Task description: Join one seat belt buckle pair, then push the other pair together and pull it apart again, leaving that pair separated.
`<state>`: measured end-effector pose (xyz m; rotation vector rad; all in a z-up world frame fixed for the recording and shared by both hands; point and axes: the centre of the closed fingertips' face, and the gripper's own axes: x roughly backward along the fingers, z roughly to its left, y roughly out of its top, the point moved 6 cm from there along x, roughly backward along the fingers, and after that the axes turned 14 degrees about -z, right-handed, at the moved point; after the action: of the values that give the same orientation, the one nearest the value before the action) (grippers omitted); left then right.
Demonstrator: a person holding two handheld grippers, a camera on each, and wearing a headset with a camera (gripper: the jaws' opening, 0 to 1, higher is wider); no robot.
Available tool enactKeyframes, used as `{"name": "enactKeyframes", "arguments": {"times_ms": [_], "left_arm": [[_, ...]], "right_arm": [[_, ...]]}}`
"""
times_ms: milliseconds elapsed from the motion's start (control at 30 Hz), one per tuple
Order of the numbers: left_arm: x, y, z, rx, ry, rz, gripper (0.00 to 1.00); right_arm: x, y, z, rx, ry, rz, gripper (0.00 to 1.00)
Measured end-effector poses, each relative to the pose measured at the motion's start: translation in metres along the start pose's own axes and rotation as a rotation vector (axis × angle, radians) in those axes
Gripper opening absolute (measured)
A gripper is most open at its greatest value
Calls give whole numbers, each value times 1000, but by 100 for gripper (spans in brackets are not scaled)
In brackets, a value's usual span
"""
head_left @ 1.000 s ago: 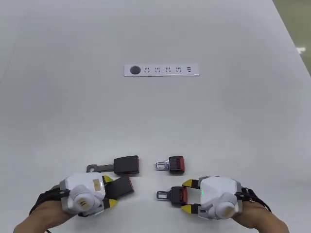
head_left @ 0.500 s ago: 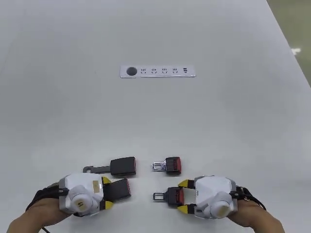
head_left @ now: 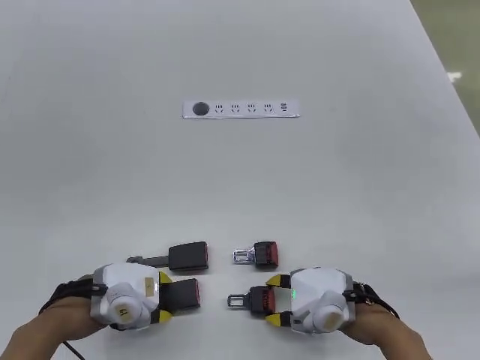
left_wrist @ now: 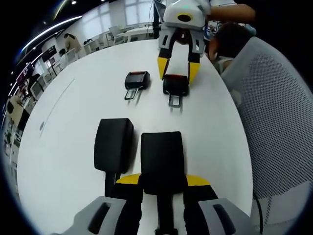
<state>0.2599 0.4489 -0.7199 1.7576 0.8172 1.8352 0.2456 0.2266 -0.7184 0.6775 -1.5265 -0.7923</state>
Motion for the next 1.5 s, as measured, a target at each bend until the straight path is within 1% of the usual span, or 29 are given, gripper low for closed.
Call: {"name": "enactKeyframes", "arguments": {"times_ms": [133,267,333,533,667,800,1067,1167,1333,1400,1500], "left_arm": [[0,2,0,-16,-19,15,33],[0,1,0,-31,-36,30,33],[-1,5,0,-35,-41,35,33],[0,9,-1,-41,-47,48,33],[-1,7,-1,-41,-47,54,33],[0,8,-1,-43,-49,56,33],[-2,5,0,-42,-51,61,33],[-2,6,0,-42,-53,63,33],[-2,6,0,-44,-56,65,33],[-2,3,1,-42,-56,64,33],[-3,3,1,-41,-57,63,33]], "right_arm": [[-4,3,-2,-3,-1,5,29],[-8,6,-3,-1,5,8,29],[-10,7,-2,2,8,6,29],[-16,12,-3,6,12,8,29],[-20,16,-5,10,13,11,29],[-25,19,-5,15,14,12,30],[-32,24,-6,14,18,8,30],[-35,26,-6,13,21,8,30],[-38,34,-6,13,23,7,30],[-38,37,-6,27,26,13,30],[-39,39,-6,17,25,6,30]]}}
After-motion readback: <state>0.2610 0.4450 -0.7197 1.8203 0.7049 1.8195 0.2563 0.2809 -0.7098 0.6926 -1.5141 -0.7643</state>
